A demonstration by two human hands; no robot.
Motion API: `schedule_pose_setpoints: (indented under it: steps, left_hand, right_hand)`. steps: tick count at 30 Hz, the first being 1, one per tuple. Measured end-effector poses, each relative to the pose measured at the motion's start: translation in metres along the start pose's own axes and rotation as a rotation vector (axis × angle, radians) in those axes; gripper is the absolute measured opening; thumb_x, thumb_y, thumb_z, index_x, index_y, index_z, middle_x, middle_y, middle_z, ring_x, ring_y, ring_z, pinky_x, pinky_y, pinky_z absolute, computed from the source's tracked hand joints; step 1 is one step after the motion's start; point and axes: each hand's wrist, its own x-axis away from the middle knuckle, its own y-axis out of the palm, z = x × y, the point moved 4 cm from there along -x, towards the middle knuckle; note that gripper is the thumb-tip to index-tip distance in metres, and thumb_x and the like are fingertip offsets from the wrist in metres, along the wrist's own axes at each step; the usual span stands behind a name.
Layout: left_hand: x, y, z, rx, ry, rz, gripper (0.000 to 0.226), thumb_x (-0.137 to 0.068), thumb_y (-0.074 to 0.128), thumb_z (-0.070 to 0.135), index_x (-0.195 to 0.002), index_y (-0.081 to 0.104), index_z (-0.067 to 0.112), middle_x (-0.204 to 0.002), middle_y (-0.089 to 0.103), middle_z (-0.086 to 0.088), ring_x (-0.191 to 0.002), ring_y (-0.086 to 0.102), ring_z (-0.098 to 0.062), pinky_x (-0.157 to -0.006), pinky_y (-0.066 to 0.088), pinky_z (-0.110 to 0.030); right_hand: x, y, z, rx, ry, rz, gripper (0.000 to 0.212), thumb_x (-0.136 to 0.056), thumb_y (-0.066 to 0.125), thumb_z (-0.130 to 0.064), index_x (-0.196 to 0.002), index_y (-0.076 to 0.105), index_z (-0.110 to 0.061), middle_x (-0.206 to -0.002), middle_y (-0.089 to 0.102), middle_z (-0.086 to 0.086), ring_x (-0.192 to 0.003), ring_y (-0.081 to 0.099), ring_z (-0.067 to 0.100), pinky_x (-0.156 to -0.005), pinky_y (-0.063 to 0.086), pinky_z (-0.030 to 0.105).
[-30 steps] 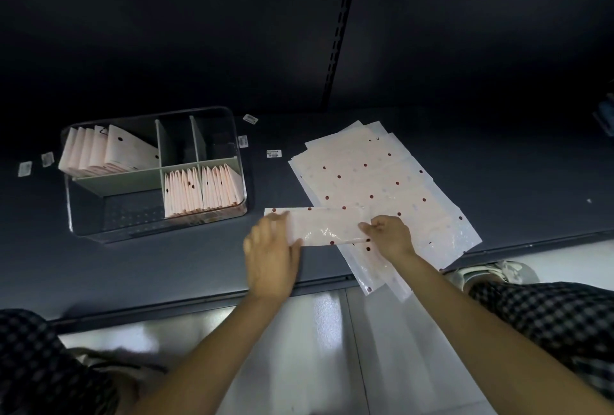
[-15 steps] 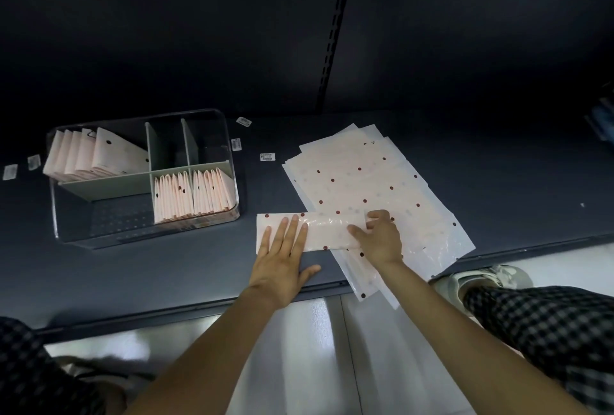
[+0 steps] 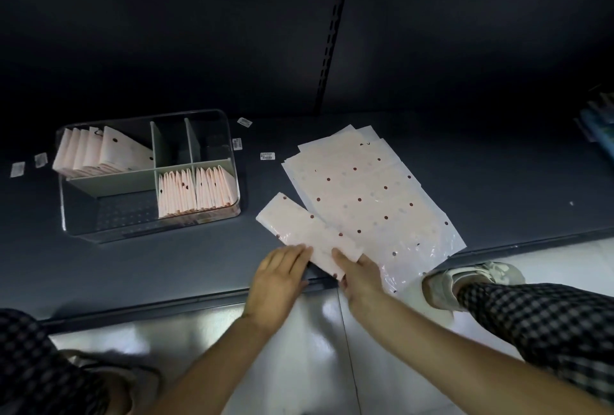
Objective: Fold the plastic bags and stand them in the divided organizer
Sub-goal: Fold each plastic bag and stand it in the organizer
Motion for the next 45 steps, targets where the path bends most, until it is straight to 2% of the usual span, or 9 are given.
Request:
schedule_pose_setpoints:
  steps: [3,6,11,16,19,23,30,38,45]
  left_hand:
    - [0.015,0.002,0.006,0.083,-0.123,0.039,0.066,-0.047,0.088,0.000,-0.110,0.068,0.002,-0.106,0.070,-0.010,-0.093,0.069,-0.025,-0.083,0.056,-0.042]
    - [0.024,-0.004,-0.002,0.090,-0.179,0.053,0.067,-0.044,0.082,-0.011,-0.108,0.069,0.001,-0.107,0.070,-0.014,-0.094,0.069,-0.028,-0.083,0.053,-0.050]
    - [0.035,-0.015,-0.016,0.102,-0.098,0.012,0.078,-0.027,0.082,-0.012,-0.102,0.074,0.010,-0.103,0.072,-0.004,-0.090,0.070,-0.018,-0.079,0.057,-0.039]
    - [0.028,-0.020,-0.021,0.150,-0.117,-0.022,0.071,-0.026,0.083,-0.009,-0.094,0.075,0.014,-0.093,0.074,0.000,-0.078,0.071,-0.015,-0.079,0.040,-0.023]
    - [0.025,-0.020,-0.025,0.164,-0.138,-0.029,0.060,-0.035,0.084,-0.007,-0.091,0.075,0.014,-0.090,0.074,0.001,-0.075,0.070,-0.016,-0.075,0.034,-0.024]
    - [0.019,-0.016,-0.032,0.264,-0.206,-0.033,0.026,-0.066,0.077,0.002,-0.088,0.073,0.015,-0.087,0.073,0.001,-0.078,0.068,-0.020,-0.076,0.035,-0.026]
    - [0.011,-0.006,-0.064,0.409,-0.611,-0.015,0.011,-0.084,0.069,0.030,-0.081,0.074,0.020,-0.087,0.066,0.003,-0.092,0.047,-0.020,-0.080,0.036,-0.030]
    - [0.008,0.004,-0.065,0.336,-0.830,-0.112,0.012,-0.084,0.062,0.033,-0.073,0.066,0.031,-0.095,0.046,0.010,-0.102,0.040,-0.016,-0.079,0.023,-0.025]
    - [0.006,0.005,-0.062,0.238,-0.796,-0.187,0.033,-0.090,0.052,0.051,-0.078,0.069,0.025,-0.104,0.044,0.007,-0.104,0.037,-0.018,-0.079,0.025,-0.028]
  right_hand:
    - [0.027,0.009,0.033,-0.046,0.046,-0.071,0.009,-0.084,0.067,-0.005,-0.084,0.065,-0.013,-0.080,0.069,0.004,-0.074,0.064,0.020,-0.068,0.052,0.029]
    - [0.045,0.009,0.048,0.168,0.043,-0.271,0.012,-0.088,0.065,-0.023,-0.087,0.064,-0.011,-0.073,0.068,0.004,-0.067,0.064,0.016,-0.065,0.053,0.027]
    - [0.034,-0.028,0.009,0.691,-0.571,-0.355,0.022,-0.084,0.063,-0.039,-0.095,0.051,-0.024,-0.092,0.056,-0.009,-0.081,0.053,0.001,-0.077,0.041,0.016]
    - [0.003,-0.014,-0.010,1.527,-1.076,-0.705,0.088,-0.074,0.064,-0.062,-0.142,0.035,-0.015,-0.146,0.030,-0.009,-0.134,0.024,0.004,-0.113,0.016,0.019]
    - [0.002,0.009,0.000,1.365,-1.139,-0.575,0.054,-0.073,0.065,-0.034,-0.122,0.058,-0.011,-0.125,0.057,-0.001,-0.120,0.044,0.016,-0.103,0.033,0.029]
    - [-0.006,0.021,0.006,1.043,-1.015,-0.280,0.021,-0.072,0.066,0.002,-0.087,0.072,-0.012,-0.085,0.066,-0.002,-0.092,0.051,0.018,-0.076,0.040,0.026]
    - [-0.022,0.027,-0.001,0.959,-0.668,-0.167,0.022,-0.088,0.065,-0.024,-0.067,0.058,-0.021,-0.064,0.057,-0.005,-0.065,0.050,0.016,-0.065,0.039,0.026]
    - [-0.033,0.039,-0.007,1.122,-0.539,-0.046,0.027,-0.095,0.051,-0.037,-0.085,0.066,-0.016,-0.085,0.069,0.003,-0.088,0.059,0.024,-0.085,0.043,0.035]
    - [-0.034,0.042,-0.008,1.154,-0.508,-0.009,0.026,-0.093,0.052,-0.042,-0.082,0.066,-0.023,-0.084,0.068,-0.003,-0.095,0.057,0.019,-0.078,0.031,0.031]
